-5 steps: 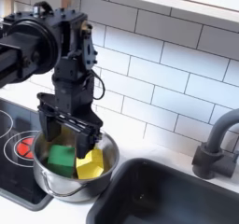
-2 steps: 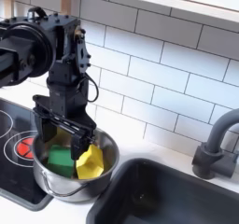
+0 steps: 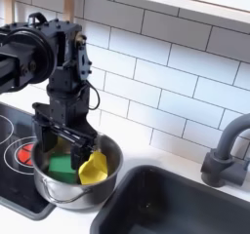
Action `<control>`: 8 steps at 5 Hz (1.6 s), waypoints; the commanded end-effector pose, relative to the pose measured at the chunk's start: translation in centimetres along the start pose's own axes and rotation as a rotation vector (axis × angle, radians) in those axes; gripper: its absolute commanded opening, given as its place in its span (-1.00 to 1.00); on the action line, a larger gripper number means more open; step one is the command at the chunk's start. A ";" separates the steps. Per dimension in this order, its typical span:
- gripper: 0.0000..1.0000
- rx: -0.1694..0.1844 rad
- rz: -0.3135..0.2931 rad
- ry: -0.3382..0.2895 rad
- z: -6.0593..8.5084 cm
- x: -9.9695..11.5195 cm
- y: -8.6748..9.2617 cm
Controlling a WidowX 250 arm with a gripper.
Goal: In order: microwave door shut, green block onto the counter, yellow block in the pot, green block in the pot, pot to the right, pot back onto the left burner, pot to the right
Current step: 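Move the pot back onto the left burner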
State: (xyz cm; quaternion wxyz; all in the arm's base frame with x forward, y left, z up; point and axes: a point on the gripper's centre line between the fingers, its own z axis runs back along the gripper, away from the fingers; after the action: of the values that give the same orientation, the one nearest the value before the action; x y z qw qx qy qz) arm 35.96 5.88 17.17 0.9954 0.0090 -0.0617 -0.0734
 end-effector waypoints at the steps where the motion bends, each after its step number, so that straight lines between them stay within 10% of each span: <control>1: 1.00 0.001 0.013 0.003 -0.4 0.0 1.8; 8: 1.00 0.038 0.072 0.012 -1.1 0.8 9.2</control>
State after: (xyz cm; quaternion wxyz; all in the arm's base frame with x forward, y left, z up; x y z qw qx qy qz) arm 38.10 14.79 16.36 0.9974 0.0250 -0.0560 -0.0376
